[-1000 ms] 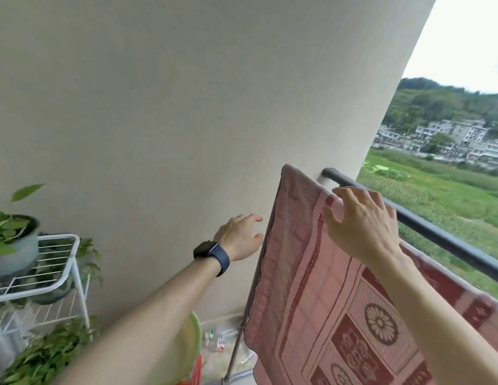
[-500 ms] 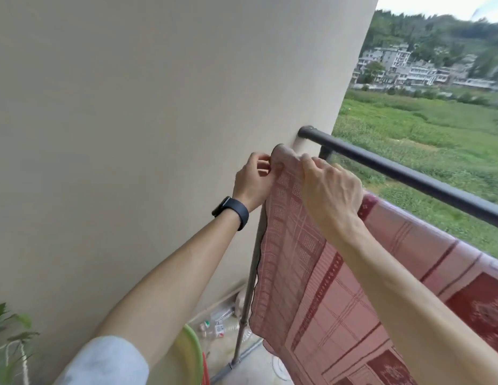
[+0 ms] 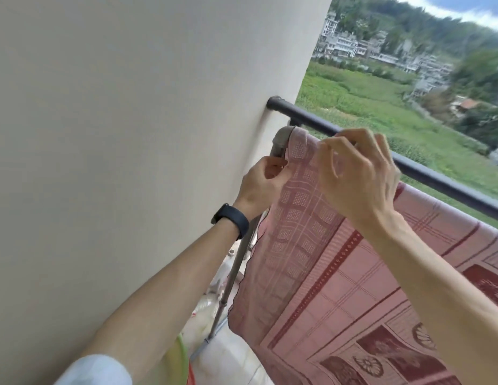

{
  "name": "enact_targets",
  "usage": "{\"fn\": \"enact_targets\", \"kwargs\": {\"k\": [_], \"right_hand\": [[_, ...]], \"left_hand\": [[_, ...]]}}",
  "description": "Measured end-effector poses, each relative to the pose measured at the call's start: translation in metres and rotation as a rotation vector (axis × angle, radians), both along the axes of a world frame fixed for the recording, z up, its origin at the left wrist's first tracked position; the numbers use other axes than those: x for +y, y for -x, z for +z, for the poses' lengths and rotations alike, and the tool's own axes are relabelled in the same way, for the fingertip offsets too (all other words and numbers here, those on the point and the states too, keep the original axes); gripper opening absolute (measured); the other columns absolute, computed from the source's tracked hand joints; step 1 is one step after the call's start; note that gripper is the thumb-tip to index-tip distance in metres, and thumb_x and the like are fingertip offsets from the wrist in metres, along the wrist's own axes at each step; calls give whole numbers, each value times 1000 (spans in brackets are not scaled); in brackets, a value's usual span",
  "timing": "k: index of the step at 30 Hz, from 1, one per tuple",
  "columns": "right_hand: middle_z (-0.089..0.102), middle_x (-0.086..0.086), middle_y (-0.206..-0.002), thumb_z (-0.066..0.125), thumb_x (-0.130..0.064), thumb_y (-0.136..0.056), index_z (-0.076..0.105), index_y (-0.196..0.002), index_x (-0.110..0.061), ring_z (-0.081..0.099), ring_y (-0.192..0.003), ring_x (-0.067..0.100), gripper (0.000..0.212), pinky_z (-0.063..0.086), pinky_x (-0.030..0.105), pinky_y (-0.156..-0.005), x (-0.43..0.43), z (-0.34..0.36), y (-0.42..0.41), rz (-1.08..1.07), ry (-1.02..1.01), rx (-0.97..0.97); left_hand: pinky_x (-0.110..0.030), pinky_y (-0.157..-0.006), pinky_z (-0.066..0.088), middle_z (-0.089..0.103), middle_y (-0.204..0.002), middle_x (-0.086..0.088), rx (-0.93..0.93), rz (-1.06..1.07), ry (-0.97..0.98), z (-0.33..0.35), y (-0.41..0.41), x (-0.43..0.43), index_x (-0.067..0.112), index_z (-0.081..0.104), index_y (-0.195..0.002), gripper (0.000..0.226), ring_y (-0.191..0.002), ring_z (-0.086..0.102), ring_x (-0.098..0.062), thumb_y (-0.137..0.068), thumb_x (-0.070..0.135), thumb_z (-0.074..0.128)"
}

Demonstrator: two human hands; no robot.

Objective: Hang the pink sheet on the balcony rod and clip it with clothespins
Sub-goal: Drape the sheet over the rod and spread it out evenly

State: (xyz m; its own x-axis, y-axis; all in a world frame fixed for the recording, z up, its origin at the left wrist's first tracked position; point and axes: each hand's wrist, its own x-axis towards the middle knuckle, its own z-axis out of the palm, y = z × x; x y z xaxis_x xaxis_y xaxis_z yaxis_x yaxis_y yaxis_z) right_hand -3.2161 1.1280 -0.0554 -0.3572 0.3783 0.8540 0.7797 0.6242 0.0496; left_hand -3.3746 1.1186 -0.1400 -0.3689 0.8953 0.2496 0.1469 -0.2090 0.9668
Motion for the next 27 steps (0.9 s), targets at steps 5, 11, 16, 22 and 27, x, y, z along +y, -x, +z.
{"fn": "enact_targets", "kwargs": {"k": [5,11,16,22,27], "right_hand": [[58,3,-76,32,-69,-96,63,-86,-12,51,-69,21,65,39,27,-59,29,58,27,-392,812,-156],[57,-1,-56,40,-51,-100,60,-62,-14,55,-55,24,57,39,28,-58,25,24,50,-267,515,29],[69,-7,-125,48,-35,-104,73,-119,-22,61,-112,20,32,42,40,-95,14,-27,47,-95,31,-55],[67,-1,-112,36,-64,-96,63,-117,-20,60,-101,24,57,42,38,-87,25,29,58,-258,390,5],[54,-1,-66,47,-55,-97,64,-94,-12,48,-52,15,46,36,23,-47,48,58,73,-309,954,-50]], "left_hand": [[-41,-86,55,73,-88,2,109,-23,7,13,13,0,26,74,-90,26,-88,68,-18,-86,51,66],[-31,-80,56,75,-90,10,137,30,13,-1,44,-15,20,74,-93,29,-84,70,-9,-87,48,68],[-31,-81,55,74,-90,9,185,-7,45,-29,55,-28,24,69,-86,19,-87,69,-8,-89,43,67],[-29,-80,52,72,-96,5,57,-219,132,-11,60,-18,17,66,-100,21,-89,68,-10,-87,33,71],[-6,-57,42,68,-87,4,44,-215,76,32,62,-2,9,69,-108,30,-64,60,7,-90,33,69]]}}
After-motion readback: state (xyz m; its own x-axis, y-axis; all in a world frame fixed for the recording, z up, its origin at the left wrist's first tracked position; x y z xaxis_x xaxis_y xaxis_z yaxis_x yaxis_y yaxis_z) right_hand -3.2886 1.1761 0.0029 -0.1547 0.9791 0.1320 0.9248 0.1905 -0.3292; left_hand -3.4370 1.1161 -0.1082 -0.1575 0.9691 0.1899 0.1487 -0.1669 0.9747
